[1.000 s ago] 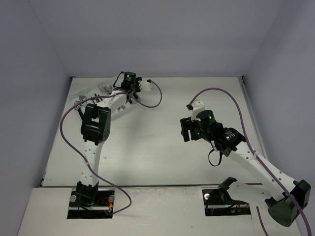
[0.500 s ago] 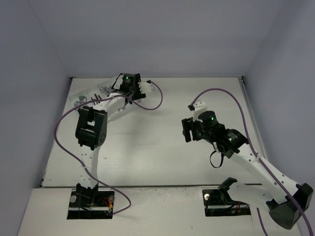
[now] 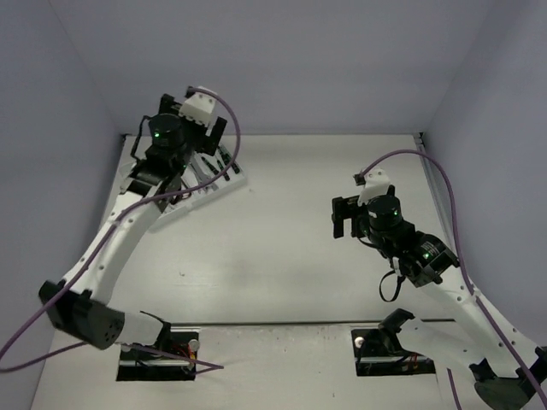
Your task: Sort the tools into containers
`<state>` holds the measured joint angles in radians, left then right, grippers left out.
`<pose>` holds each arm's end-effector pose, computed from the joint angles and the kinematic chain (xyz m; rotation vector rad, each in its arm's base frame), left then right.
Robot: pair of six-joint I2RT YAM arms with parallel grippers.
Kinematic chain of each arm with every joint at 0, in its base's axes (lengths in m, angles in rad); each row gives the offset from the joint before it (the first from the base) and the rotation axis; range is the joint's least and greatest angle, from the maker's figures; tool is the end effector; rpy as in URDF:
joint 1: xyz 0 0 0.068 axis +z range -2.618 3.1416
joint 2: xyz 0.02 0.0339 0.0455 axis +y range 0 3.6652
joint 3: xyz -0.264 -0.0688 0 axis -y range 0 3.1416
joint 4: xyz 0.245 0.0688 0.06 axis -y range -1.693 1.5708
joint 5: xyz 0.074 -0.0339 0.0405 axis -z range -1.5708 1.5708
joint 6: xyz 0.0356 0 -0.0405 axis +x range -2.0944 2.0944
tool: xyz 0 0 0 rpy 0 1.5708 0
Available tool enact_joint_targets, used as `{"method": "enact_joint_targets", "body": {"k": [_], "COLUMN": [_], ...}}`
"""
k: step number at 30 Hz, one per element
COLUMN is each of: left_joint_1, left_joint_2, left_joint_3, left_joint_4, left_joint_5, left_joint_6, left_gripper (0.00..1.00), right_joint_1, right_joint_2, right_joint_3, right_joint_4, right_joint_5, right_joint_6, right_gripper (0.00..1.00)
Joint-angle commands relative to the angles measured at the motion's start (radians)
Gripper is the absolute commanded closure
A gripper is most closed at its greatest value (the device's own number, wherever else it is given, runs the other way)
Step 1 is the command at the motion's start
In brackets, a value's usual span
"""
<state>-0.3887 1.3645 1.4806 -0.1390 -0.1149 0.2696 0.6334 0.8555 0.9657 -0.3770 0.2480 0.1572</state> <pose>0.2900 -0.1143 0.4574 0.4297 1.5345 -0.0012 0.1571 0.1045 0.3708 -0.2629 1.8228 0.3281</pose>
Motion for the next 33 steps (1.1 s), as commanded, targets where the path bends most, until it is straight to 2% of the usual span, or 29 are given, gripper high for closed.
{"method": "enact_joint_targets", "body": {"k": [1,6,10,16,19,23,33], "left_joint_1": [0.005,0.007,0.008,0.008,0.008,0.008,0.008], "left_joint_2": [-0.215,-0.465,-0.644,-0.838,-0.920,-0.970,-0.984], "left_joint_3": [-0.115,-0.277,-0.345,-0.386,-0.425,-0.457,-0.450], "left_joint_4": [-0.254,-0.387,-0.544,-0.683,-0.701,-0.735,-0.783], "left_joint_5": [-0.142,-0.337,-0.443,-0.499,-0.500,-0.524,-0.574], "left_joint_6": [-0.339,-0.396,-0.421,-0.484,-0.488,-0.514,-0.567], "left_gripper": [0.15,0.14,0.14,0.15,0.15,0.15,0.14], "right_joint_1": [-0.009,-0.010,-0.011,-0.011,-0.011,-0.009,-0.010], "right_joint_2": [-0.068,-0.150,-0.192,-0.199,-0.203,-0.211,-0.248], "right_joint_3": [0.064,0.077,0.075,0.063,0.053,0.044,0.040], "right_joint_4": [0.030,0.029,0.026,0.026,0.026,0.027,0.026], "right_joint_5": [0.193,0.341,0.373,0.390,0.415,0.415,0.368], "right_joint_6": [0.025,0.039,0.020,0.007,0.016,0.025,-0.002], "right_gripper": [0.01,0.00,0.00,0.00,0.00,0.00,0.00]}}
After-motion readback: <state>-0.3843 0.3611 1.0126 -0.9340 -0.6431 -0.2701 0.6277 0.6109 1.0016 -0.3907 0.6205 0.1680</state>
